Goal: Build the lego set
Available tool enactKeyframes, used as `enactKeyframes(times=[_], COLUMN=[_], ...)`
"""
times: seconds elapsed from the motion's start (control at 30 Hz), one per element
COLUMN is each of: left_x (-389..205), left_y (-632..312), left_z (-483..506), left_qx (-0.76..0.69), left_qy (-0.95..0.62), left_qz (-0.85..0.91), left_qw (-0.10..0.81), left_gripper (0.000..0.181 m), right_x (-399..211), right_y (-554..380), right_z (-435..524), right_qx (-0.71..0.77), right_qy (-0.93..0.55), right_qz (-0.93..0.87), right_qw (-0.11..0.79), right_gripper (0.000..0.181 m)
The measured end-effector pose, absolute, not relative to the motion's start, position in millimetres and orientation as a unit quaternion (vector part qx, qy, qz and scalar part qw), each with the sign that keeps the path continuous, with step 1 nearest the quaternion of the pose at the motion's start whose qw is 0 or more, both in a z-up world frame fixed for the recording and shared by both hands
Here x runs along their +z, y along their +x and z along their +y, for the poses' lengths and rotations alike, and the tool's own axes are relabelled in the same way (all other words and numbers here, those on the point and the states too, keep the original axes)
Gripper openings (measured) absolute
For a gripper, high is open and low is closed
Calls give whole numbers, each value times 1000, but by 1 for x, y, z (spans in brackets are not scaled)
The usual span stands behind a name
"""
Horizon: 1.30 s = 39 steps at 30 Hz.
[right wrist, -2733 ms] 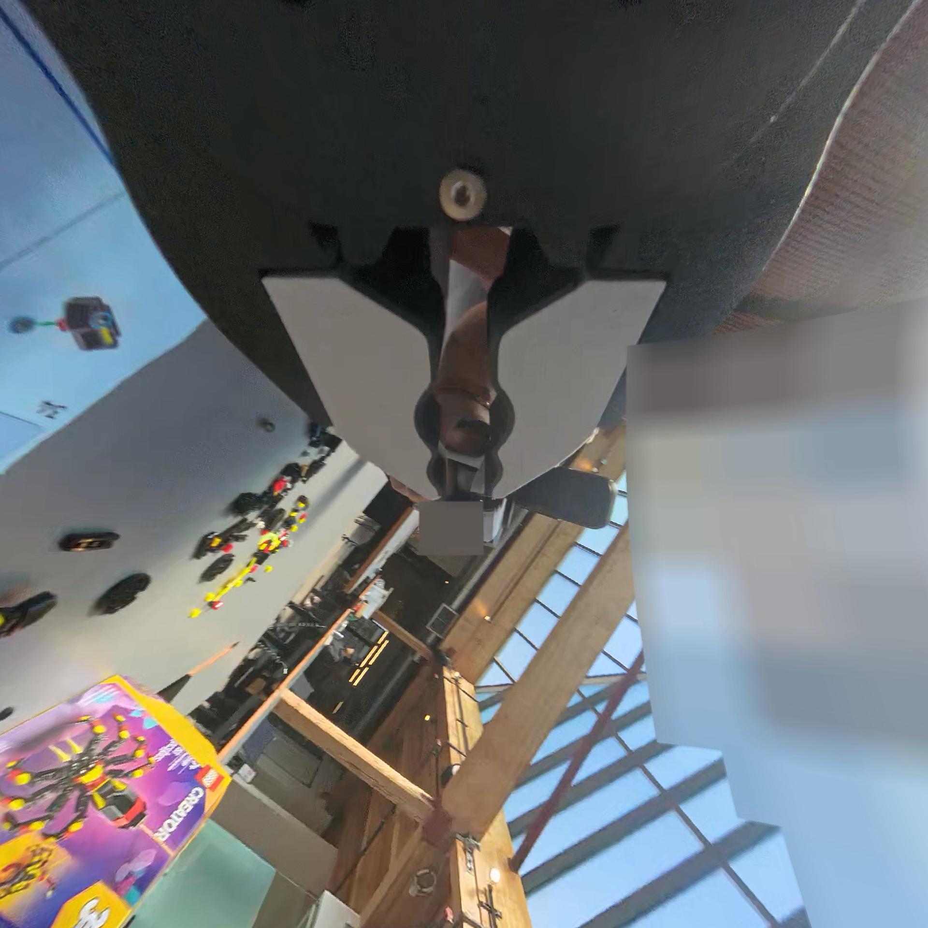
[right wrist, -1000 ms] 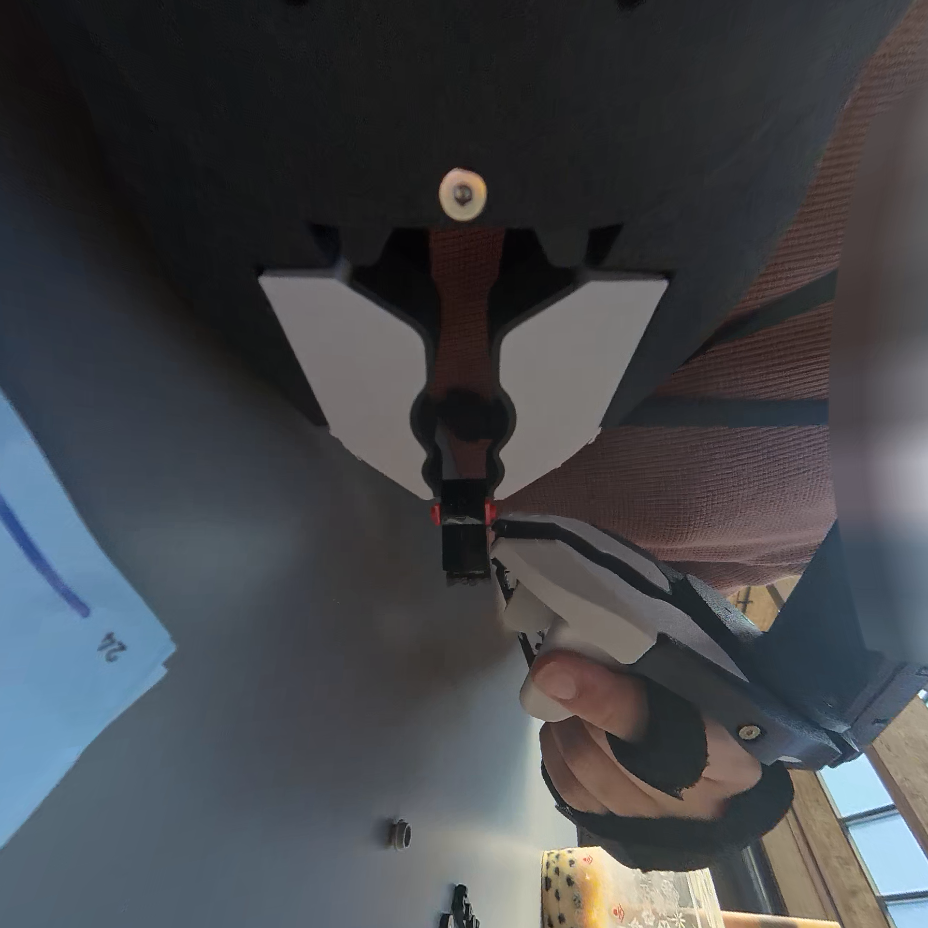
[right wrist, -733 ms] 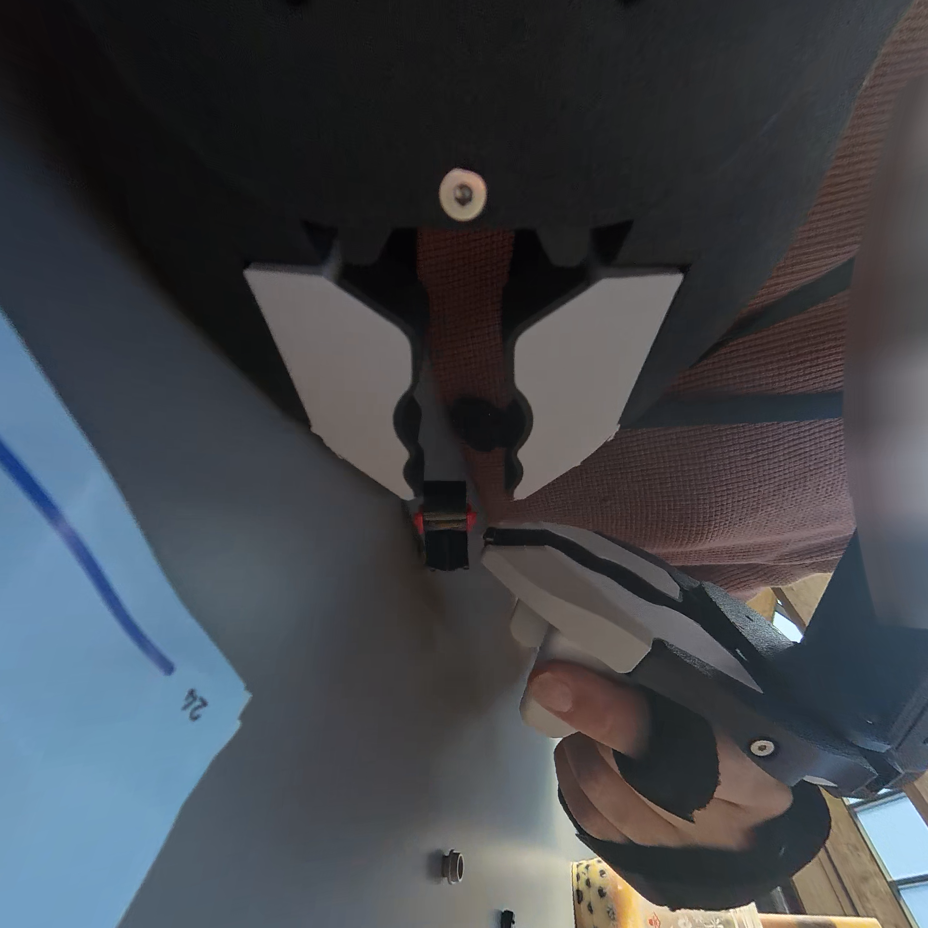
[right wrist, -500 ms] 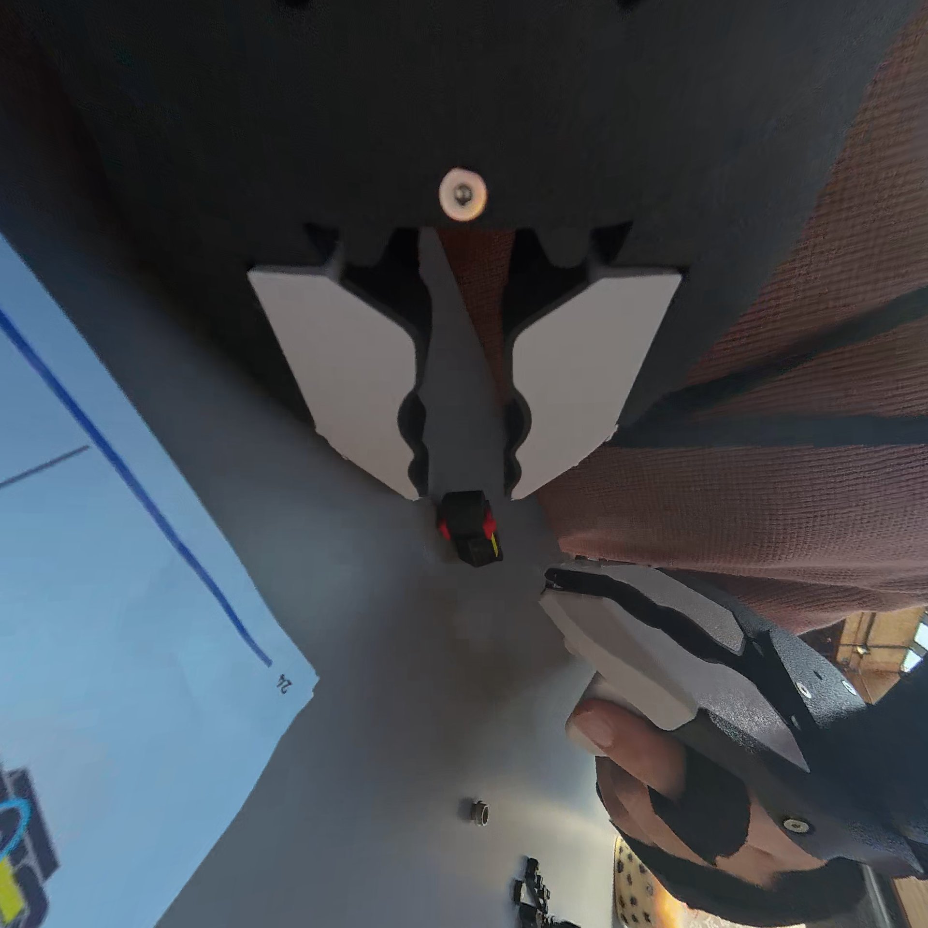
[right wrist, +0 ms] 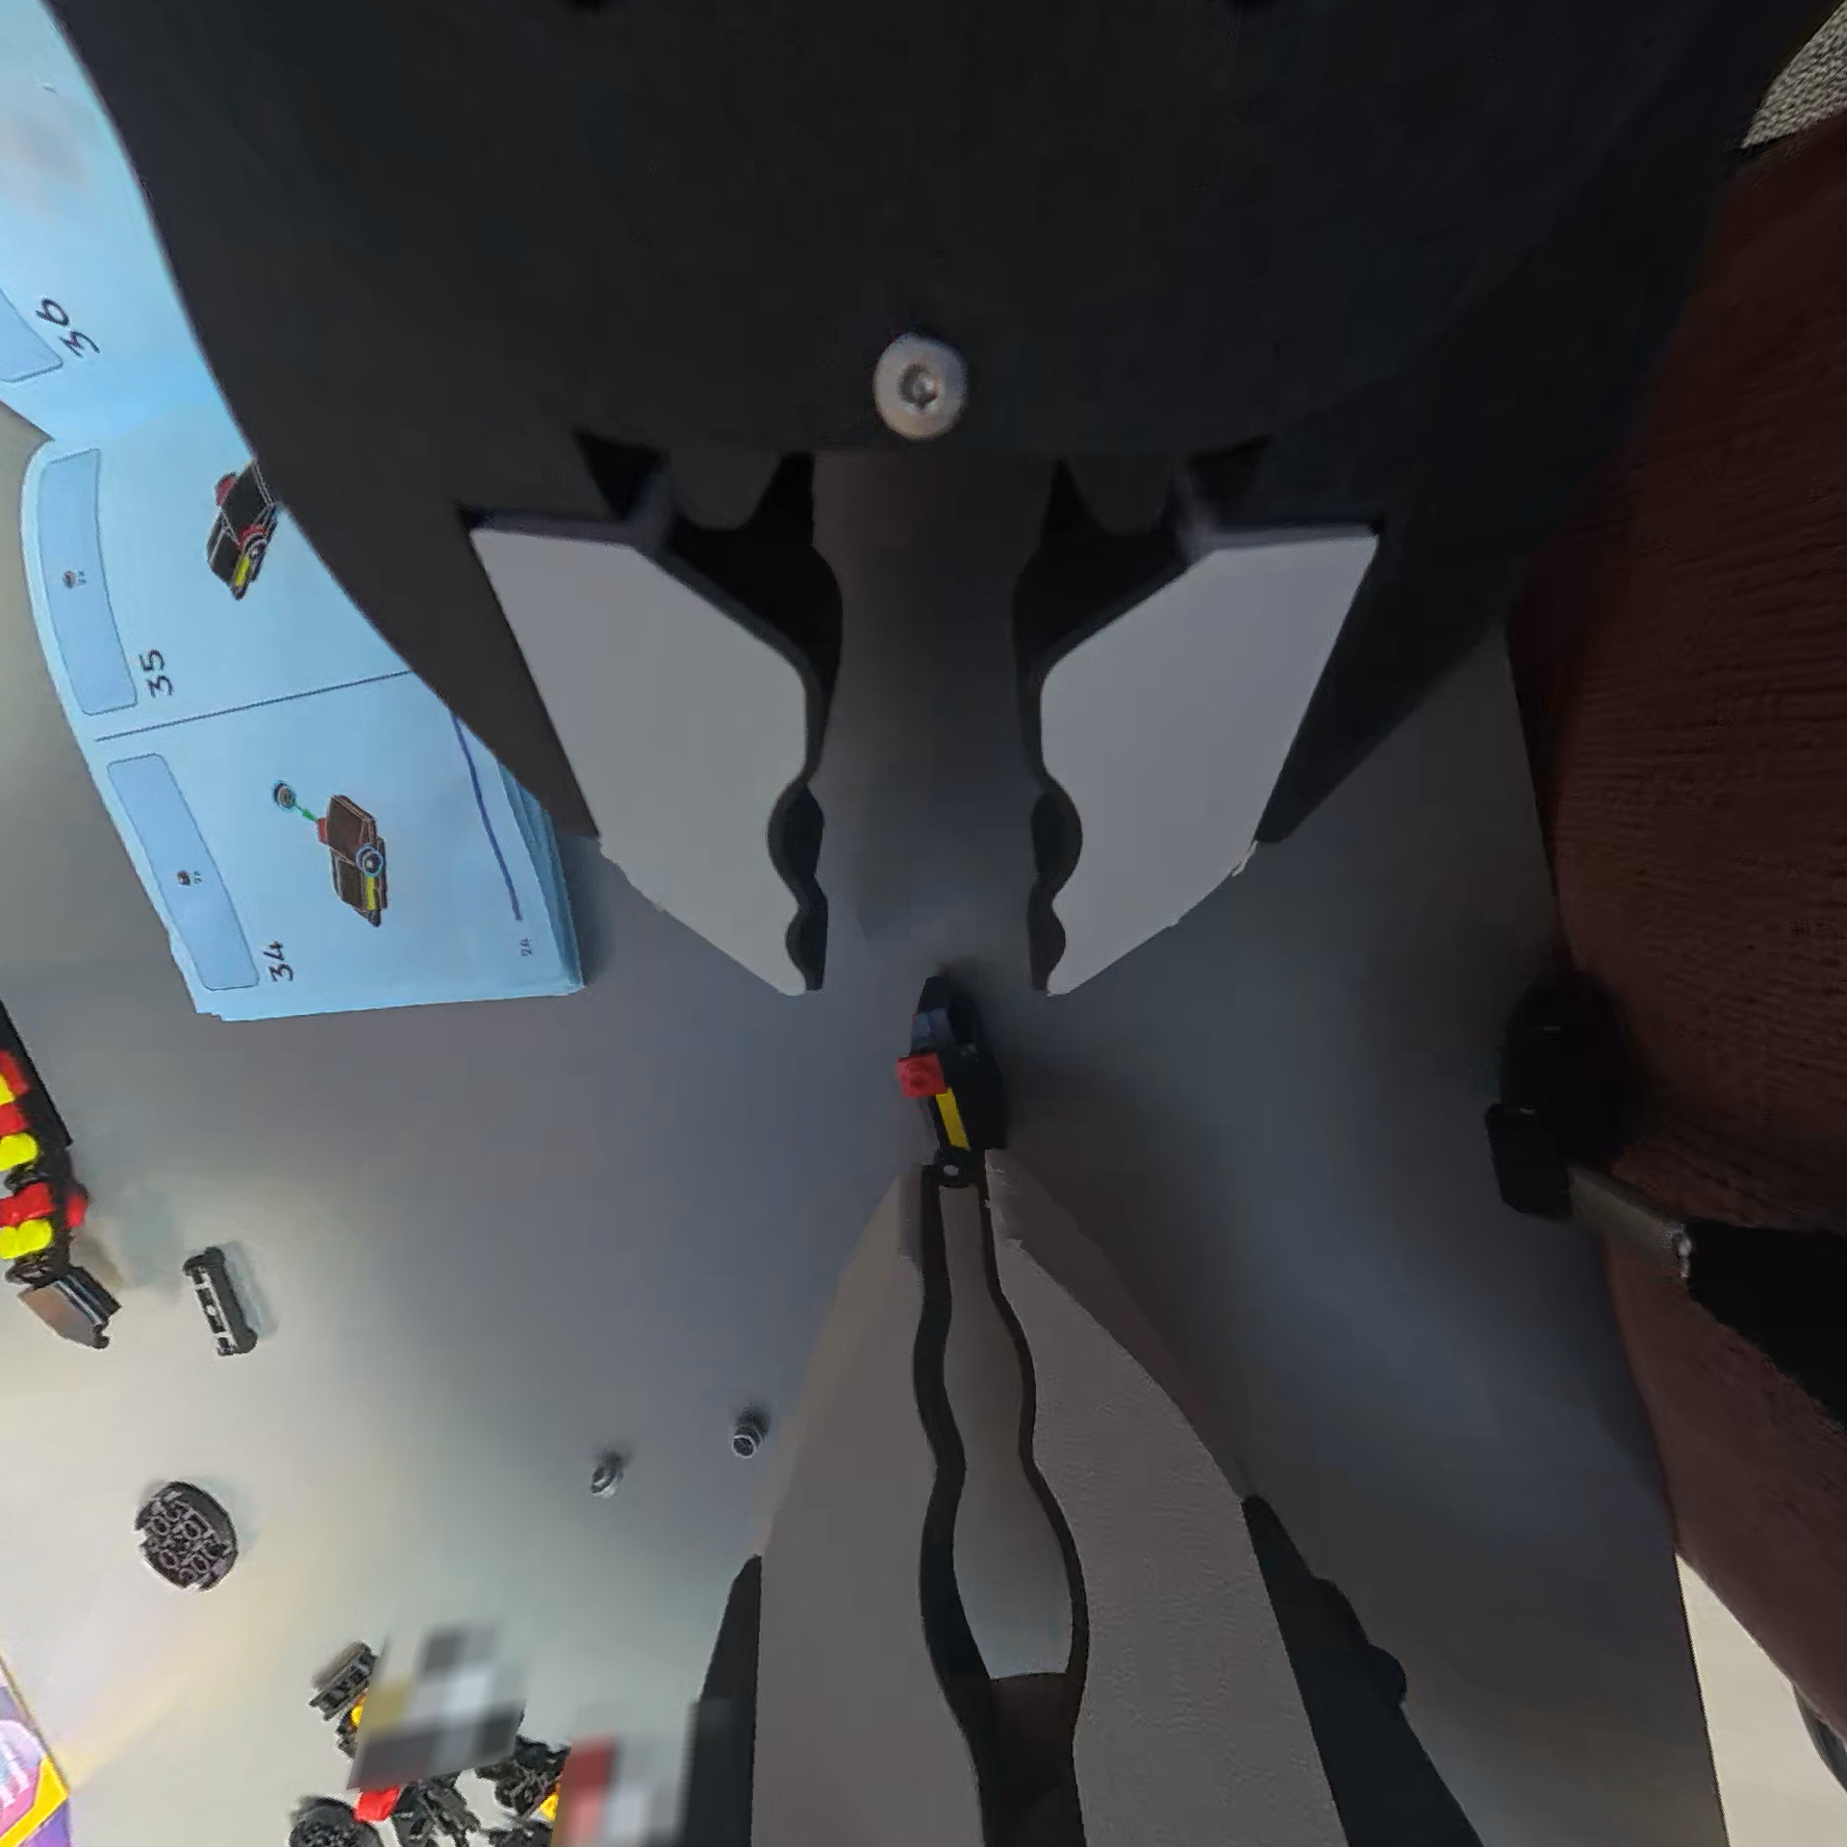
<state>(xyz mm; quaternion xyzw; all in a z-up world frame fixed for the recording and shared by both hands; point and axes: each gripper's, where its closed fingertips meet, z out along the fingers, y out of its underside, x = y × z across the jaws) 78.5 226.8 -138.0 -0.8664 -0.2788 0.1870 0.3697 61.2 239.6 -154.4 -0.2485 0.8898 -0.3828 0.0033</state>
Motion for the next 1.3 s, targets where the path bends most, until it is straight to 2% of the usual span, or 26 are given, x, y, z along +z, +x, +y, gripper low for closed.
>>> enactKeyframes(times=[0.23, 0.7, 0.87, 1.07, 1.3], left_x=[-140, -149, -148, -143, -145], left_y=[71, 69, 68, 65, 63], left_z=[229, 229, 229, 230, 232], left_qx=[174, 119, 119, 126, 126], left_qy=[-876, -888, -884, -886, -893], left_qz=[-270, -268, -271, -265, -256], left_qw=[360, 353, 361, 359, 347], left_gripper=[7, 7, 7, 7, 7], right_x=[-153, -152, -153, -146, -142], right_y=[70, 68, 68, 57, 55], right_z=[226, 227, 226, 232, 239], right_qx=[-391, -397, -405, -405, -416], right_qy=[-270, -249, -245, -229, -227], right_qz=[880, 883, 881, 885, 881], right_qw=[2, 14, 20, 11, 7], right_gripper=[16, 17, 17, 25, 23])
